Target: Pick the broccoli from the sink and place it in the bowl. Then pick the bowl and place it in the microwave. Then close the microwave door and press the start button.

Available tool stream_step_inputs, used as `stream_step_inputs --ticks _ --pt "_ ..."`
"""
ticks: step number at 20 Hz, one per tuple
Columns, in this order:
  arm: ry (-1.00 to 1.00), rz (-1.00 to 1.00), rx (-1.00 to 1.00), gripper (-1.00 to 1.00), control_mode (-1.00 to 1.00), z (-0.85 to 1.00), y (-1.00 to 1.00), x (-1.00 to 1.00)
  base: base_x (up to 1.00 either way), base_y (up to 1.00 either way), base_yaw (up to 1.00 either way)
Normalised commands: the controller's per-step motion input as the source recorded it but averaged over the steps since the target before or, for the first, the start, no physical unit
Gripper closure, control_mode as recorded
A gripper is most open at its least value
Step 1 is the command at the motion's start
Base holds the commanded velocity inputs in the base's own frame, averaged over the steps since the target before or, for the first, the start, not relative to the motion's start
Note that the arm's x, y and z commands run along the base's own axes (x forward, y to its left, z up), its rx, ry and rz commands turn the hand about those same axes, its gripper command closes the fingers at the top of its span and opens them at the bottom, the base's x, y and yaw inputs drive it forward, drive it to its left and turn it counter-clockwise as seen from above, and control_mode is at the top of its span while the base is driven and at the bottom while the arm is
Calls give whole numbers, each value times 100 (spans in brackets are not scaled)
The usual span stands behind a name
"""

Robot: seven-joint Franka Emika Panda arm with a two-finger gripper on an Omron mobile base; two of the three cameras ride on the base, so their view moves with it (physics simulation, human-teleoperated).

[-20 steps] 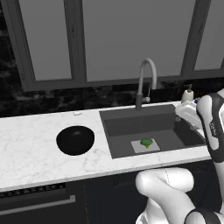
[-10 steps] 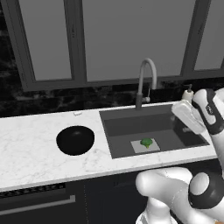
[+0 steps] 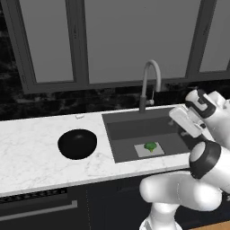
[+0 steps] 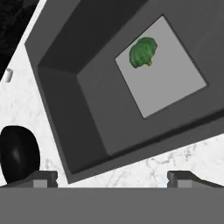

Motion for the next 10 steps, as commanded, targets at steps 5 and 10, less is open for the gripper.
stream_step_inputs --ticks 5,10 --pt "7 0 3 -100 -100 -46 0 44 0 0 0" --pt "17 0 9 -100 -100 -53 -3 42 0 0 0"
